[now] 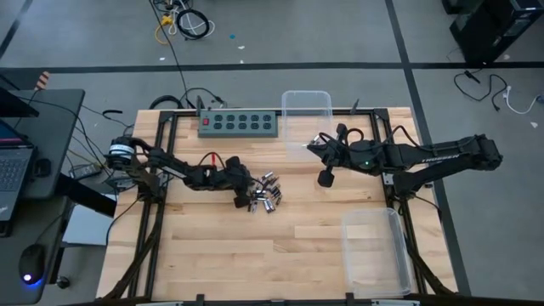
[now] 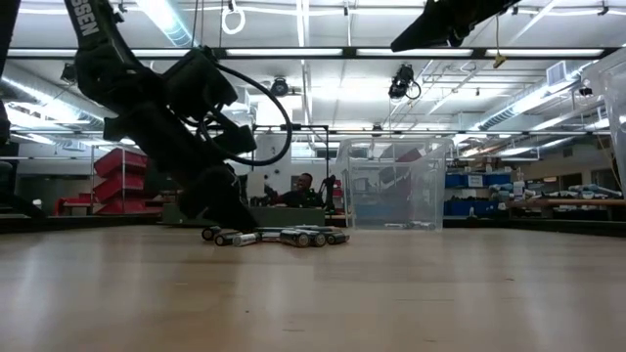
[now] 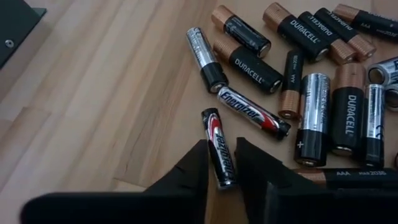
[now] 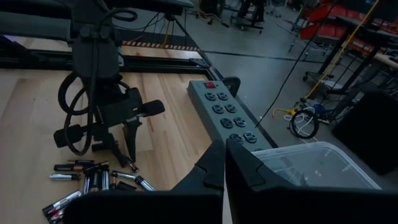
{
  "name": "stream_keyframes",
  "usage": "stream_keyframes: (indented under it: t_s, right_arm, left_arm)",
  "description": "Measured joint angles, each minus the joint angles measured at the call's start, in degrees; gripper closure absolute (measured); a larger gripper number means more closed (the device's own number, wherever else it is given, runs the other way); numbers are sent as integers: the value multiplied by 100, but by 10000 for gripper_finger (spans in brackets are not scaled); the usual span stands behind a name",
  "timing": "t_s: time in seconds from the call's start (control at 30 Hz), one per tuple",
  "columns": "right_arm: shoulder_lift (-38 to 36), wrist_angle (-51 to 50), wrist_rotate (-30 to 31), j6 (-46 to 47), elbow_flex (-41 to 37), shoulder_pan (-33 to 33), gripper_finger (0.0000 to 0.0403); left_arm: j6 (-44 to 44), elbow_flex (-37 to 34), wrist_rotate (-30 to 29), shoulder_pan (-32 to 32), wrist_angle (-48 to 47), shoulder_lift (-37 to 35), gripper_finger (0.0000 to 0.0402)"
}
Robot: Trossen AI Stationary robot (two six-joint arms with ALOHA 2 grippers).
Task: Sort batteries
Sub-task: Put the silver battery into the top transparent bin
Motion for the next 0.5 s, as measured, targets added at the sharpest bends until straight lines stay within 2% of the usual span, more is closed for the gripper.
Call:
stream_keyframes:
  t_s: [0.17,0.37,0.5]
  right_arm:
    - [0,-38,2,0,0,0,400]
    - [0,-118,0,0,0,0,400]
    - [0,-175,1,97,0,0,400]
  left_arm:
    - [151,-7,-174,24,12,-2,390]
    - [211,-29,-236,32,234,-14,384]
    - [430,-35,-136,37,283,-318,383]
